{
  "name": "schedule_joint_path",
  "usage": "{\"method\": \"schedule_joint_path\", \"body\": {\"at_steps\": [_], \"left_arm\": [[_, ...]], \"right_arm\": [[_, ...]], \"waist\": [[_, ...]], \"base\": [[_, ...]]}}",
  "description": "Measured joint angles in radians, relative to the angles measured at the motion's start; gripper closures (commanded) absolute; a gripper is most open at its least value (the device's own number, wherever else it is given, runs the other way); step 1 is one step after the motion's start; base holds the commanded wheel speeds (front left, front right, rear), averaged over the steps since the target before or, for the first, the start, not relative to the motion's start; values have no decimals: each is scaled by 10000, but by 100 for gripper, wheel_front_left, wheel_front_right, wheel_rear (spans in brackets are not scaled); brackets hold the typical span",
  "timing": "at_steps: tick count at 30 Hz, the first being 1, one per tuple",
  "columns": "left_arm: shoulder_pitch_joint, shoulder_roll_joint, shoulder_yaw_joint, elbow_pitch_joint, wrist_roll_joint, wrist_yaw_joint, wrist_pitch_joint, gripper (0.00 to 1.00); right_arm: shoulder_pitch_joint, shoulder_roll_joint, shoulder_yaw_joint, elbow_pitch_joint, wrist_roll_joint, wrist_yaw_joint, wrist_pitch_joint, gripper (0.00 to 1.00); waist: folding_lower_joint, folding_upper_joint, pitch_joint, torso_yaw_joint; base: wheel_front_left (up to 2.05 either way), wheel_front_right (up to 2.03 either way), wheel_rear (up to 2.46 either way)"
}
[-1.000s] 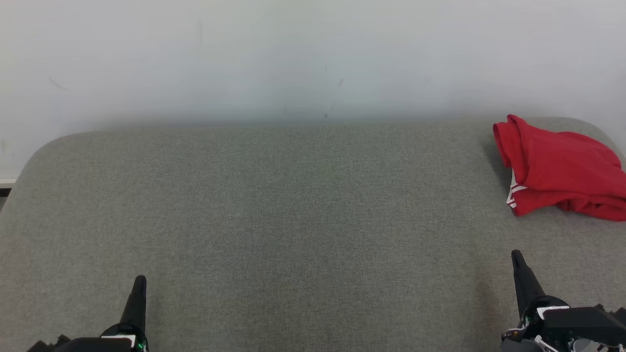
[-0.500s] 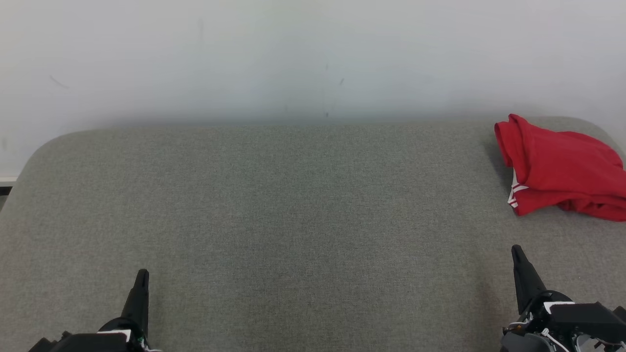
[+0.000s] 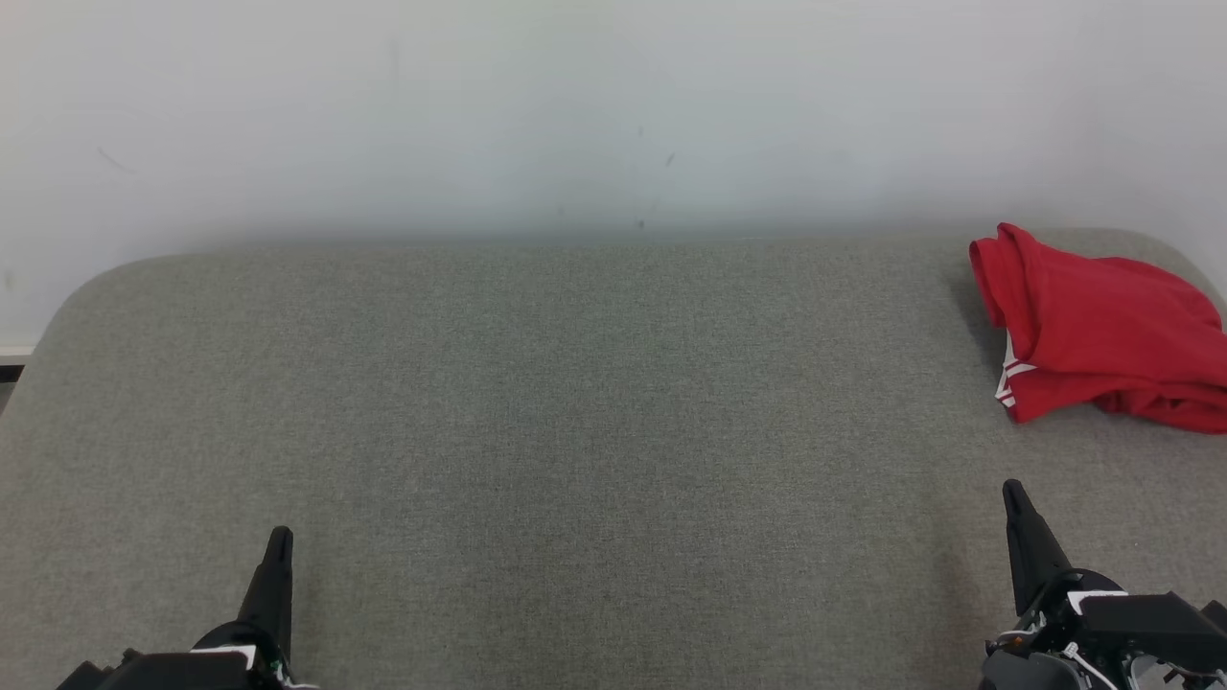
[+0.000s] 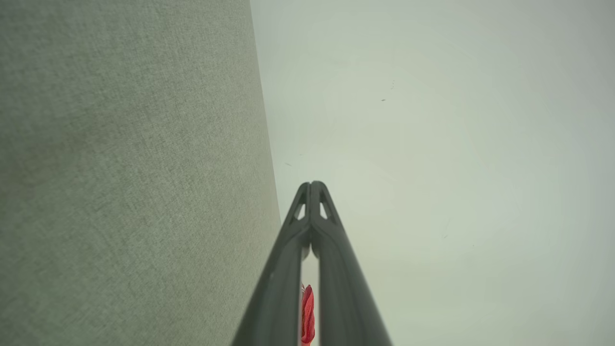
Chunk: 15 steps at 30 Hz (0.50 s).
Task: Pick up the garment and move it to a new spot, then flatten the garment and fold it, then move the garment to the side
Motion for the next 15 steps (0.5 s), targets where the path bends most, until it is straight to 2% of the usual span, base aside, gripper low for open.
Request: {"method": "schedule_joint_path", "body": {"at_steps": [15], "left_arm": [[-3,0,2,-2,0,0,0,100]], "right_arm": [[-4,19,-33,0,-6,0,25,100]], "waist": [[0,0,0,0]], "base": [[0,0,0]]}}
